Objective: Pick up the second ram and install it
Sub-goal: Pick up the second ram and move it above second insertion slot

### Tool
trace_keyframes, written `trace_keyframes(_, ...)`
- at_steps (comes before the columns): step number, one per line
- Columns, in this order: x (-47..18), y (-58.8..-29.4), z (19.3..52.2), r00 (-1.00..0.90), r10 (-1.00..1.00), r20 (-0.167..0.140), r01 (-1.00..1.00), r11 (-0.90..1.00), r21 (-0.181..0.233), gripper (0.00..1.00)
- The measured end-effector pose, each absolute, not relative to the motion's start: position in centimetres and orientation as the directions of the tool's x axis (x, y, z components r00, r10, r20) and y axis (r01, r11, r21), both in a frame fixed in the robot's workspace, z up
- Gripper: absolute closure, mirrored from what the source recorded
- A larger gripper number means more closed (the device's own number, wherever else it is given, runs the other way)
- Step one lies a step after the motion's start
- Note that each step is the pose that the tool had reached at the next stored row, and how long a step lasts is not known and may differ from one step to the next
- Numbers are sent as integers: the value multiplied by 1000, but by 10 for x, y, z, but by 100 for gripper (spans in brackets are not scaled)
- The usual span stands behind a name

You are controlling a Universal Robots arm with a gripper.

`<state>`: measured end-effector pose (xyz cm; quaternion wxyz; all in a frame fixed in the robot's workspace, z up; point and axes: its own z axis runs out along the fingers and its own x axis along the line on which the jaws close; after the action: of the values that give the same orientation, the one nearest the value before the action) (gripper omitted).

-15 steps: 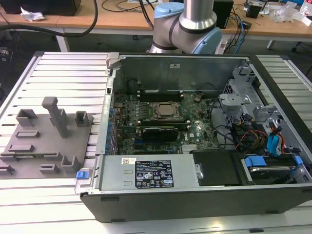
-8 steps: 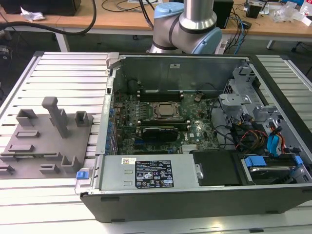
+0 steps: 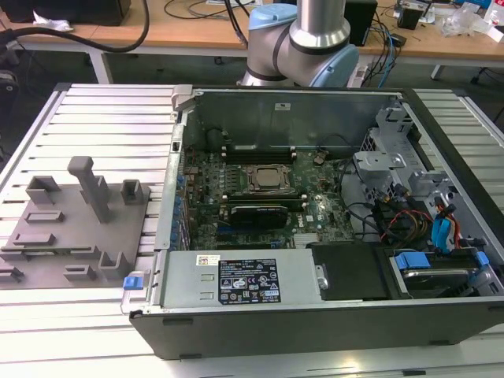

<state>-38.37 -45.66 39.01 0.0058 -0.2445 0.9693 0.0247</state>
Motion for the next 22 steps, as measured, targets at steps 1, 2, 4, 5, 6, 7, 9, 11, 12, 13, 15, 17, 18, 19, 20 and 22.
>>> trace_keyframes(1,-384,-457,390,-874,-485,-23,-485,873,45,89)
trace_keyframes(2,-384,-457,390,-869,-494,-23,-495,868,45,89)
trace_keyframes(4,-384,-457,390,-858,-513,-23,-514,857,45,89)
trace_keyframes(5,-384,-457,390,-847,-532,-23,-532,845,45,89)
trace_keyframes(6,-384,-457,390,-837,-547,-23,-548,835,45,89)
trace_keyframes(7,-384,-457,390,-821,-570,-23,-570,820,45,89)
trace_keyframes(9,-384,-457,390,-807,-590,-23,-590,806,45,89)
trace_keyframes(11,-384,-457,390,-792,-610,-23,-610,791,45,89)
trace_keyframes(12,-384,-457,390,-784,-620,-23,-620,783,45,89)
trace_keyframes(13,-384,-457,390,-777,-629,-23,-630,776,45,89)
trace_keyframes(15,-384,-457,390,-767,-641,-23,-641,766,45,89)
trace_keyframes(17,-384,-457,390,-753,-657,-23,-658,752,45,89)
trace_keyframes(18,-384,-457,390,-746,-666,-23,-666,744,45,89)
trace_keyframes(19,-384,-457,390,-737,-675,-23,-675,736,45,89)
trace_keyframes(20,-384,-457,390,-728,-685,-23,-685,727,45,89)
trace_keyframes(22,-384,-457,390,-714,-700,-23,-700,712,45,89)
